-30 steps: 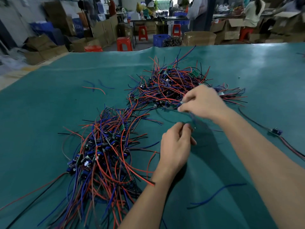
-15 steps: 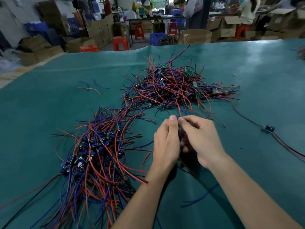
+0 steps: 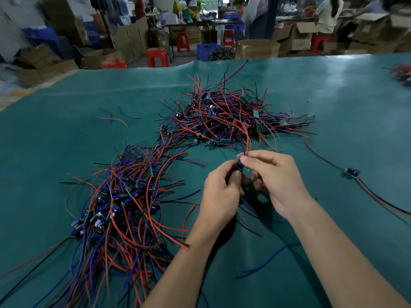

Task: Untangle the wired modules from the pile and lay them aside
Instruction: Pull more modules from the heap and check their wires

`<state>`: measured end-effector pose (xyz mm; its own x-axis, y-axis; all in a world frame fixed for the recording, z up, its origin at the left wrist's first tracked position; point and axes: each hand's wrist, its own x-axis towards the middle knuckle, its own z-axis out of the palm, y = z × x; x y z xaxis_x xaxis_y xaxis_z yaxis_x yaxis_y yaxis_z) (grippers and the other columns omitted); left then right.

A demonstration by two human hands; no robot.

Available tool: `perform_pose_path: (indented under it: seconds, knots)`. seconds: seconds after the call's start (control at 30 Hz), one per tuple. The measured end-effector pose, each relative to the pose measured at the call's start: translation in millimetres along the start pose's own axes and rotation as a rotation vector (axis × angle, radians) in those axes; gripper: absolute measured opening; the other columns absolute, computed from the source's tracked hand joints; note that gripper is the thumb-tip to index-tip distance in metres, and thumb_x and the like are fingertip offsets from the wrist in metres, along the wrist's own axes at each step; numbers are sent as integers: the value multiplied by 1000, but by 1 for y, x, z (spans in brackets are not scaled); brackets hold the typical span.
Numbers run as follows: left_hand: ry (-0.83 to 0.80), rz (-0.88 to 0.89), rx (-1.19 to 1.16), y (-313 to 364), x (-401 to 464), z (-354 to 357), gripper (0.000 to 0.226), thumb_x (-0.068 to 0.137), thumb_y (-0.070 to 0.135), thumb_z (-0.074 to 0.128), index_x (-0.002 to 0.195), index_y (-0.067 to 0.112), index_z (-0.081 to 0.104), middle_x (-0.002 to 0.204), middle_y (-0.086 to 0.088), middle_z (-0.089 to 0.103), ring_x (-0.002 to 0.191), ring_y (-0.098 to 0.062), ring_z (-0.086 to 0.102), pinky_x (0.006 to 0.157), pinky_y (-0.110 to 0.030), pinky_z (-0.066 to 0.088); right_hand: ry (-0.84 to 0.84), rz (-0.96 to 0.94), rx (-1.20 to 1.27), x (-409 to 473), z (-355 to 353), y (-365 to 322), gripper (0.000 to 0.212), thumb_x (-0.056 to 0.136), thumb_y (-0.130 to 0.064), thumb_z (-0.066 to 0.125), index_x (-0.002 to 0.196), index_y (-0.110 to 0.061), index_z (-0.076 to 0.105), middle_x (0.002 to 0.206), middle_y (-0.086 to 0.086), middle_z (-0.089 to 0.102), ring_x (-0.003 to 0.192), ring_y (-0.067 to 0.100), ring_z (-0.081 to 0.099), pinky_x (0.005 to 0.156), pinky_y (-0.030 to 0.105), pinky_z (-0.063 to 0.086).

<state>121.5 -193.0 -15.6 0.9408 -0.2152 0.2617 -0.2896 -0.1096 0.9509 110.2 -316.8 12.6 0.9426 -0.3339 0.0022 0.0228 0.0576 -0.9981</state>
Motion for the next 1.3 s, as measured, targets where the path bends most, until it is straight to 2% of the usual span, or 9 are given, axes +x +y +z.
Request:
perform_pose_path:
  seconds: [0.13,0.3,0.5,0.73,0.83,0.9,0.97,1.13,1.3]
  knots:
    - [-32,-43,-47,1,0,1,24,102,4,49,107,19,67,67,4,64,50,-10,50,56,-24,45,9,-52,42,4,-8,0,9,85,-5,79,79,-12,80,75,4,70,56,10,51,46,21,41]
    - [-47,-100,-36,0,0,2,20,101,9,54,93,12,73,54,7,60,43,-1,44,47,-14,35,240,-280,-144,14,-18,3,15,86,-14,80,75,-23,75,58,-14,63,52,3,49,57,25,42]
    - [-103,-97,39,3,-3,2,23,100,11,54,87,14,73,50,7,56,42,1,46,47,-9,33,439,-390,-128,23,-46,-6,15,82,-20,77,74,-31,71,65,-18,69,59,-2,57,62,21,46]
    - [-137,-122,44,3,-4,3,24,101,12,51,89,17,71,53,5,56,51,-8,50,57,-21,42,826,-455,-129,27,-73,-12,5,82,-30,73,87,-30,72,82,-8,71,72,6,64,79,39,57]
    - [-88,-110,33,2,-3,4,26,101,9,49,92,21,70,51,3,53,48,-12,45,53,-24,37,958,-390,-102,26,-73,-12,10,84,-32,65,93,-35,64,80,-7,66,74,21,67,77,47,57]
    - [-31,-101,11,2,-2,4,26,100,7,47,97,20,69,50,4,53,43,-8,38,46,-21,33,902,-273,-37,25,-66,-11,6,86,-32,64,89,-33,59,80,-3,62,72,29,66,60,41,57]
    - [12,-97,-3,2,-2,4,25,101,7,45,99,21,66,50,5,54,42,-8,37,44,-21,33,707,-126,-46,23,-53,-9,9,89,-25,67,81,-24,64,77,6,64,56,20,58,39,25,45]
    - [17,-65,-13,2,-1,3,24,100,8,45,95,25,62,53,3,57,48,-18,45,52,-30,41,1,17,-177,7,-16,2,19,90,-32,75,81,-15,78,74,1,74,59,11,61,46,26,45]
    - [-56,-63,-2,-1,-1,4,17,95,18,53,84,22,65,53,4,60,46,-15,51,55,-26,43,7,-190,-215,7,-19,5,6,86,-20,80,81,-23,79,70,3,72,65,9,59,51,25,46]
